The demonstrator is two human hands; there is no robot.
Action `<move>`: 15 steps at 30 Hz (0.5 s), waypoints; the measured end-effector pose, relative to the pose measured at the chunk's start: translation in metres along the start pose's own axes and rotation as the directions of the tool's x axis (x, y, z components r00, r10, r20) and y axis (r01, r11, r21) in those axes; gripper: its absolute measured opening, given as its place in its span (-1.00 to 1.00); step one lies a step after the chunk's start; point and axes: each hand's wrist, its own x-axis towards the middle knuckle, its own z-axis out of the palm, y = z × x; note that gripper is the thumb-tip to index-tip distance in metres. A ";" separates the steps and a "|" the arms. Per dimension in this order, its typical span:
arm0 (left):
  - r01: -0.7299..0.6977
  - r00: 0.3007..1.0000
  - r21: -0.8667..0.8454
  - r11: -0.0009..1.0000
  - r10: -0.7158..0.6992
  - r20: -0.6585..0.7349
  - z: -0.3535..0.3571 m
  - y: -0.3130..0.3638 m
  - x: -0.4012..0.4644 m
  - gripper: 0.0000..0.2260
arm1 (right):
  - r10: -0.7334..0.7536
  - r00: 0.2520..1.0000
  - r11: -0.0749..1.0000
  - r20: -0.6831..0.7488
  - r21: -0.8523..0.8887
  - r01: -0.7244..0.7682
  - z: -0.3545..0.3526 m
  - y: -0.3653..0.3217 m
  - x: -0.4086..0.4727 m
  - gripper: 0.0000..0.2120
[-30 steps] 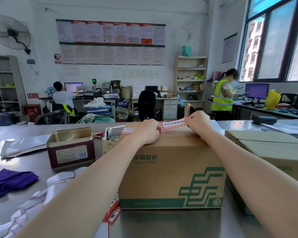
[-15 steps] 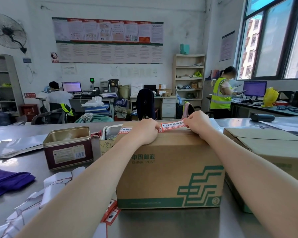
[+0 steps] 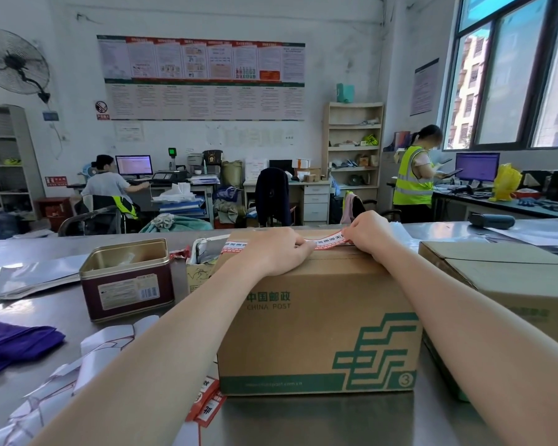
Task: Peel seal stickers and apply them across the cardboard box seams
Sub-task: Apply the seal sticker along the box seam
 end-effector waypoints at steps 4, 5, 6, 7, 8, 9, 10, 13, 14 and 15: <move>-0.025 0.996 0.011 1.000 0.024 0.086 -0.001 0.004 -0.002 -0.52 | -0.018 1.000 0.998 -0.001 -0.068 0.018 0.000 0.001 0.000 -0.78; -0.020 0.990 0.015 1.000 0.017 0.137 -0.001 0.005 -0.002 -0.51 | -0.029 1.000 0.995 -0.001 -0.098 0.028 -0.001 0.001 -0.001 -0.77; -0.014 0.982 0.025 1.000 0.009 0.191 -0.001 0.006 -0.001 -0.47 | -0.035 0.999 0.992 0.000 -0.123 0.035 -0.001 0.000 -0.002 -0.76; -0.002 0.972 0.041 0.999 -0.008 0.236 -0.001 0.006 0.001 -0.43 | -0.043 0.999 0.989 -0.003 -0.140 0.042 -0.001 0.000 -0.003 -0.75; 0.006 0.965 0.061 0.998 -0.022 0.262 -0.001 0.006 0.002 -0.39 | -0.050 0.999 0.987 -0.004 -0.155 0.049 -0.001 0.000 -0.004 -0.75; 0.017 0.962 0.076 0.997 -0.037 0.271 -0.001 0.006 0.004 -0.35 | -0.058 0.998 0.984 -0.006 -0.168 0.056 -0.001 -0.001 -0.004 -0.75; 0.029 0.961 0.090 0.996 -0.053 0.273 -0.001 0.006 0.004 -0.33 | -0.054 0.998 0.987 -0.013 -0.155 0.051 -0.001 -0.001 -0.004 -0.75; 0.043 0.960 0.101 0.994 -0.069 0.272 -0.002 0.009 0.001 -0.33 | -0.017 0.999 0.998 -0.030 -0.062 0.015 -0.002 -0.002 -0.005 -0.75; 0.047 0.960 0.098 0.994 -0.072 0.271 -0.002 0.009 0.001 -0.33 | -0.004 1.000 0.999 -0.030 -0.039 0.003 -0.004 -0.003 -0.006 -0.74; 0.052 0.959 0.096 0.994 -0.076 0.271 -0.002 0.009 0.001 -0.33 | 0.001 1.000 1.000 -0.031 -0.026 -0.002 -0.005 -0.004 -0.007 -0.73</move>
